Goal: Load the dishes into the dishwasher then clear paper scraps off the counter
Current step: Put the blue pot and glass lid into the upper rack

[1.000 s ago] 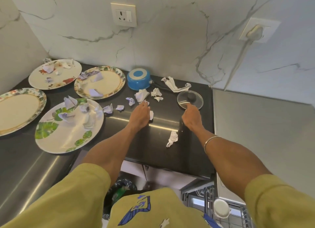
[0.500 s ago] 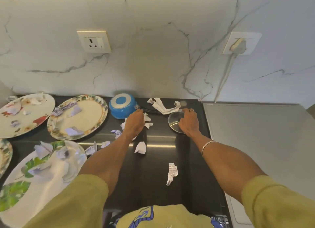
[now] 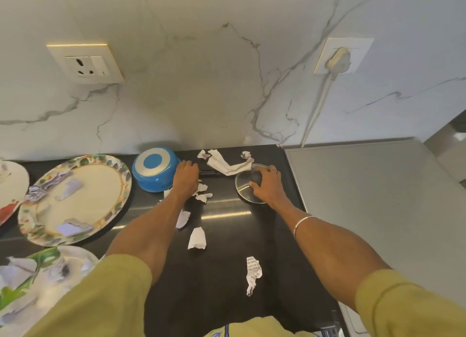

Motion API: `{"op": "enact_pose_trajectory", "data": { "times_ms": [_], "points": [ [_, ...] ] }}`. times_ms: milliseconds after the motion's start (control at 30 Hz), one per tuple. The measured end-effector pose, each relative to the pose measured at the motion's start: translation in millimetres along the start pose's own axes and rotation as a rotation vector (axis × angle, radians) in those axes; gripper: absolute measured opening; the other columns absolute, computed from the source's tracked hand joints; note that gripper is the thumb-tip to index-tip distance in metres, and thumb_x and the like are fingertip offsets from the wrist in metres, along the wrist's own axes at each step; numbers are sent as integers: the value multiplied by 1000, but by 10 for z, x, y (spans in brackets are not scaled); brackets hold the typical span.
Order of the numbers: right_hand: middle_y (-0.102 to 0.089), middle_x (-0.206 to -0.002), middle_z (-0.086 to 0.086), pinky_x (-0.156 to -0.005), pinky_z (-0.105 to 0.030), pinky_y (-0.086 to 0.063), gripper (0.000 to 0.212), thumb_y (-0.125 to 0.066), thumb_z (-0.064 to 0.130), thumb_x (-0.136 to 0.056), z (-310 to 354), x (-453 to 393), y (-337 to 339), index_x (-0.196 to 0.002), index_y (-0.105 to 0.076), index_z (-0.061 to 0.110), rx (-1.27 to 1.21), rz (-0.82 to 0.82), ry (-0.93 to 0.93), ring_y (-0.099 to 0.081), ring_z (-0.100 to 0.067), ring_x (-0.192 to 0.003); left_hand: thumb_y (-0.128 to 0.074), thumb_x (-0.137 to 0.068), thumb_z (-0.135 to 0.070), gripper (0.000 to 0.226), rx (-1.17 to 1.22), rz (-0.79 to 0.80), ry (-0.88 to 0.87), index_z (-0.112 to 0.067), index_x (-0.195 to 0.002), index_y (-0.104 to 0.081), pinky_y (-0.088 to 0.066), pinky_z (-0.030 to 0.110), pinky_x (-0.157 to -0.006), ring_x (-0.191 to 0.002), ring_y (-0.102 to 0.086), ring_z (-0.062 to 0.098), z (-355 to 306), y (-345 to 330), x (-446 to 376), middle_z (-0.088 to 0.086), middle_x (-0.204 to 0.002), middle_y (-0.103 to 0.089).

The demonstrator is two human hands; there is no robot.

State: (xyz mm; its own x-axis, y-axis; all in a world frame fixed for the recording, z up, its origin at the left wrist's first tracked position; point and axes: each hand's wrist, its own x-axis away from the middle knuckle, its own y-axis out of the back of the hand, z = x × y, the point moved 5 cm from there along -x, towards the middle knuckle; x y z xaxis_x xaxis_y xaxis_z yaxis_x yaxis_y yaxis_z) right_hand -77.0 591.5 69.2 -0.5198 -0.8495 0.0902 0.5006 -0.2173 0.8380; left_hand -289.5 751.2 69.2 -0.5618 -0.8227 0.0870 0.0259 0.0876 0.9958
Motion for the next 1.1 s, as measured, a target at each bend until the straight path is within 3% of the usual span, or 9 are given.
{"op": "enact_pose_trajectory", "data": {
  "times_ms": [167, 267, 400, 600, 1100],
  "points": [
    [-44, -130, -6, -97, -24, -37, 51, -80, 31, -78, -77, 36, -19, -123, -57, 24, -176, -64, -38, -47, -24, -119, -59, -93, -11, 35, -63, 79, -16, -5, -127, -54, -38, 42, -109, -121, -51, 34, 1, -87, -192, 18, -129, -54],
    [-44, -131, -5, -100, -29, -40, 52, -81, 35, -76, -104, 20, -42, -120, -57, 26, -199, -59, -56, -46, -23, -119, -62, -95, -25, 51, -99, 54, -16, -6, -137, -43, -35, 43, -109, -126, -48, 34, 0, -134, -207, 17, -134, -50],
    [-44, -129, -6, -102, -34, -45, 54, -82, 37, -75, -112, -17, -38, -121, -57, 23, -169, -38, -41, -47, -23, -118, -54, -99, -33, 54, -180, 71, -35, -7, -142, -36, -34, 42, -108, -128, -44, 33, 28, -215, -189, 16, -139, -48],
    [-44, -131, -7, -101, -32, -44, 54, -79, 35, -79, -106, -44, -50, -124, -54, 20, -129, -4, -17, -47, -22, -117, -50, -101, -32, 48, -191, 125, -56, -10, -141, -36, -33, 45, -108, -128, -43, 35, 61, -233, -186, 19, -138, -47],
    [-38, -135, -8, -104, -34, -45, 57, -76, 35, -82, -37, 74, -37, -130, -52, 16, 26, 51, 13, -50, -26, -121, -44, -103, -28, 43, -140, 76, -43, -21, -144, -36, -29, 44, -109, -126, -39, 35, 84, -20, 61, 20, -136, -42]
  ]
}}
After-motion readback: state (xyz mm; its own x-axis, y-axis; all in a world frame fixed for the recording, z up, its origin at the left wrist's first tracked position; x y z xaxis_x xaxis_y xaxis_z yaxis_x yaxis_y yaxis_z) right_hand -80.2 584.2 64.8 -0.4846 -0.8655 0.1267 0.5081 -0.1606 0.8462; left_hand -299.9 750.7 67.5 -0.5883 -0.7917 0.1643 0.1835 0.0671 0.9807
